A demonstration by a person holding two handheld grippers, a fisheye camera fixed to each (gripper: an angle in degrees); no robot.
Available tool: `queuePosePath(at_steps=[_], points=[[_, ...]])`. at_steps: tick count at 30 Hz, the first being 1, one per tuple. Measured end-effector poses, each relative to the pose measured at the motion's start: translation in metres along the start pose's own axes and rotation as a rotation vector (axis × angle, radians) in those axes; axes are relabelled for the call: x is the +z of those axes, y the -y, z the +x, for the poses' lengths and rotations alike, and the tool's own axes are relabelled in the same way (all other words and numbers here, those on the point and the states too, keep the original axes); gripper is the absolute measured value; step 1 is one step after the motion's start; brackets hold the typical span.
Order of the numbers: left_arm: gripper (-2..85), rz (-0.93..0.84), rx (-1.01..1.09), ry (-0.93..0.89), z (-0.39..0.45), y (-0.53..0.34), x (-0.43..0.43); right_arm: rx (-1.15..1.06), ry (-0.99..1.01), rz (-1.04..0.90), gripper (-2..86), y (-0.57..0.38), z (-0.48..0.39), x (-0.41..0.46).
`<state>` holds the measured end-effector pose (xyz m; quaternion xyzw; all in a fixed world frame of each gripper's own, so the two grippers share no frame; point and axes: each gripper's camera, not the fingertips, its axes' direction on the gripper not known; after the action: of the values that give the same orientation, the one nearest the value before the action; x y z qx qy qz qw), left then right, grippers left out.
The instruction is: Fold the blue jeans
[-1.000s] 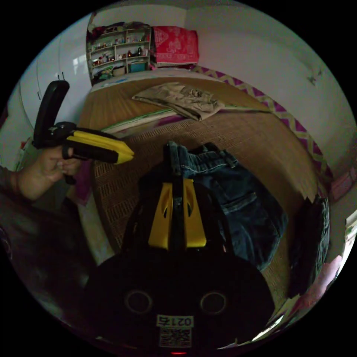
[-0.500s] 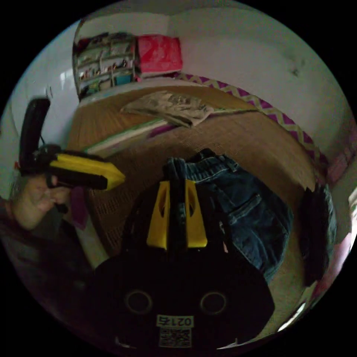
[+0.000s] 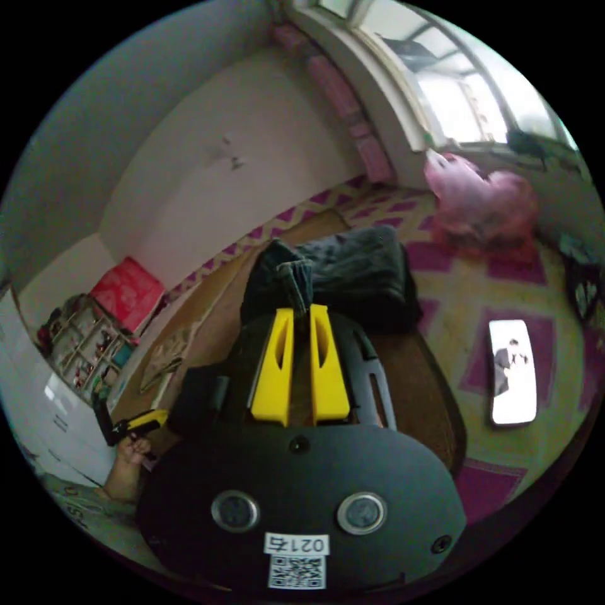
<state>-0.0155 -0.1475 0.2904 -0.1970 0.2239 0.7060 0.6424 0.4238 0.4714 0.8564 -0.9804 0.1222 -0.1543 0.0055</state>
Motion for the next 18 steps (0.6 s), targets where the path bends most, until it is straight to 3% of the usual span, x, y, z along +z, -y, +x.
queuePosePath(at_steps=[5,7,10,15,18], points=[[9.0,-0.064,0.194,0.013,0.052,0.018,0.082,0.174,-0.111,-0.258,7.1,-0.014,0.141,0.053],[10.0,-0.107,0.256,0.035,0.069,0.026,0.113,0.212,-0.131,-0.185,8.7,-0.014,0.151,0.025],[10.4,-0.171,0.32,0.059,0.094,0.042,0.161,0.15,-0.181,-0.068,10.4,0.006,0.117,-0.029],[9.9,-0.306,0.38,0.148,0.123,0.055,0.243,-0.048,-0.068,-0.106,10.7,0.032,0.016,-0.042],[8.0,-0.307,0.259,0.087,0.113,0.061,0.262,-0.123,-0.018,-0.126,10.5,0.029,-0.03,-0.038]])
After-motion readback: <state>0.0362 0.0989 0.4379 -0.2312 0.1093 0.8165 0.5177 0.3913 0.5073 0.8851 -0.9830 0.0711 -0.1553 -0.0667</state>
